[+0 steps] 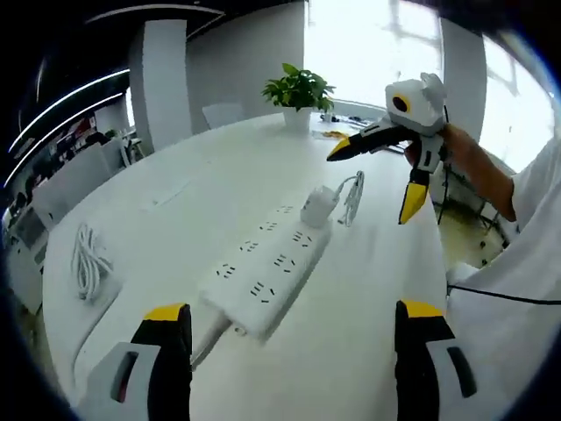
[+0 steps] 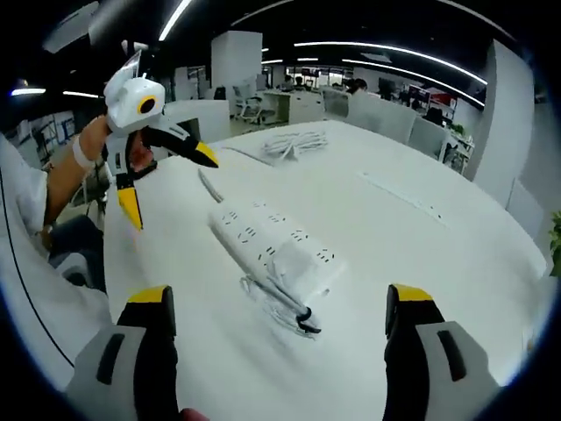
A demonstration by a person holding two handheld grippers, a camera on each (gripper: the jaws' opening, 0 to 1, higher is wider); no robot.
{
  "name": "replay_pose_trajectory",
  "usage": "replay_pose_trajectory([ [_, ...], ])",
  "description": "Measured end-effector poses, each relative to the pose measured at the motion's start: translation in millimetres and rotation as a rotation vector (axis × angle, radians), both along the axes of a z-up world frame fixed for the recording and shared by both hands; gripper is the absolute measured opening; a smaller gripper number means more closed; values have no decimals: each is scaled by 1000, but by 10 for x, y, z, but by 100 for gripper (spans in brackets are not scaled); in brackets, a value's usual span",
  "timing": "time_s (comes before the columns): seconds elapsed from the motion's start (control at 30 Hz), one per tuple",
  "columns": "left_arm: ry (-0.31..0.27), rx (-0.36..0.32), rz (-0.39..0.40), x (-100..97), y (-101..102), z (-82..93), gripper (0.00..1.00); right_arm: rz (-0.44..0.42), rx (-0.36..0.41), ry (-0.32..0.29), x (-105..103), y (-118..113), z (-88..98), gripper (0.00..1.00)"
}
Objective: Straighten the power strip on the desk, plug the charger into it
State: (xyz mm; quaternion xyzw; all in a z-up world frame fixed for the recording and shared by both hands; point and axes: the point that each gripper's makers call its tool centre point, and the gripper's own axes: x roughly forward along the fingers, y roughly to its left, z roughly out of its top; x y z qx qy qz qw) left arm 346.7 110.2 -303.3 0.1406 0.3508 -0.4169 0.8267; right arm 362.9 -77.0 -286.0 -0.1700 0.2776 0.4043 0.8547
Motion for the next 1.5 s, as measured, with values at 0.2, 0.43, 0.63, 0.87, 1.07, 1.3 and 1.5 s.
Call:
replay_pose_trajectory([
  [0.2,6,67,59,-206,150,-25,96,-47,30,-16,-183,-96,79,97],
  [0.43,-13,8,115,-446,173,110,96,-66,65,-36,-292,-155,193,96],
  [0.63,-47,11,166,-644,246,233,91,-115,87,-43,-366,-293,271,95],
  [0.87,-49,39,250,-838,384,177,96,-184,31,-58,-490,-519,252,95],
  [1.07,-63,10,313,-1053,426,213,96,-256,51,-46,-695,-733,224,96],
  [1.3,-69,-22,328,-1222,361,255,96,-303,107,-37,-843,-882,190,95],
  [1.5,-89,-12,325,-1305,352,317,96,-320,126,-40,-922,-897,206,95],
])
